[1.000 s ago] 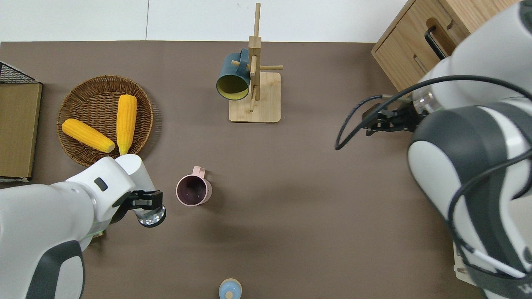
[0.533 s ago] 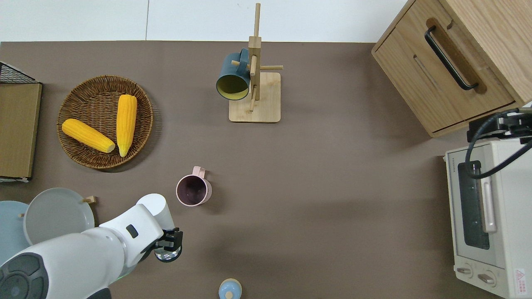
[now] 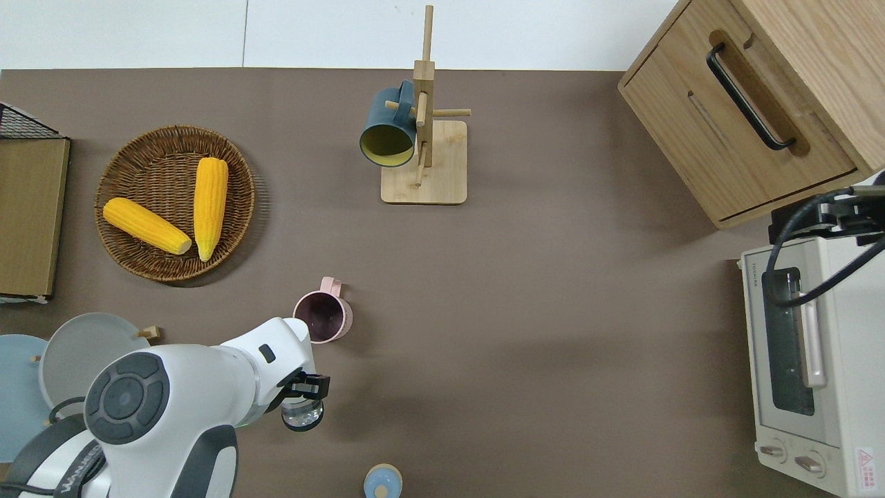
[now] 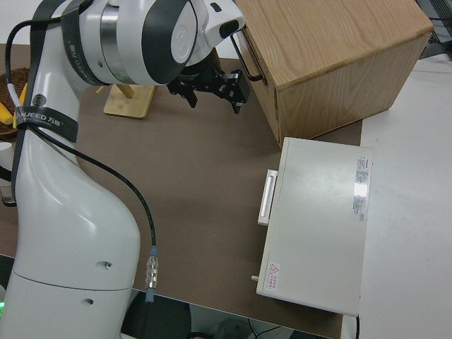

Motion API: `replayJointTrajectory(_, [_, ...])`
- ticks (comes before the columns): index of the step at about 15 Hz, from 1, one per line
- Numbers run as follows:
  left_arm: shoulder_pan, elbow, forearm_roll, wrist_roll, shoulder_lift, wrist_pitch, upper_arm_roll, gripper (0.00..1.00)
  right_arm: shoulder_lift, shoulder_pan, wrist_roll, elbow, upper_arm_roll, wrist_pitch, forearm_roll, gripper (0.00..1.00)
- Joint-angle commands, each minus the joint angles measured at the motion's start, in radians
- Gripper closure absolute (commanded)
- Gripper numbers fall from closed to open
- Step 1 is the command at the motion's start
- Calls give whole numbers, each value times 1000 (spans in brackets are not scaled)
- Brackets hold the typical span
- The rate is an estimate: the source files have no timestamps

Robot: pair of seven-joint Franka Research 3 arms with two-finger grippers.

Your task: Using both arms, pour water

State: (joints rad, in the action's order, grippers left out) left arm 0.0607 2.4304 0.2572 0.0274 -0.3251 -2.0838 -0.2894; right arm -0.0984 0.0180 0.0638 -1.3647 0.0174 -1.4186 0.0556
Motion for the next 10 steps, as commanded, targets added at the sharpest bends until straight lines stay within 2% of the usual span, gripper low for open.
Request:
replayJointTrajectory(1, [1,-100,-25,11,72,71,3,969,19,-3,-21,-24,-8,-2,-86,7])
replayJointTrajectory(3, [-2,-174,-50,12,130,154,3,969,17,-3,-21,-24,-10,-2,-134,7])
replayJointTrajectory(7, [-2,-286,-102,43,234,270,3,971,17,-3,-21,-24,-14,-2,-149,7])
replayJointTrajectory(10, [1,-289,-114,43,245,295,4,971,17,-3,-21,-24,-14,-3,-149,7])
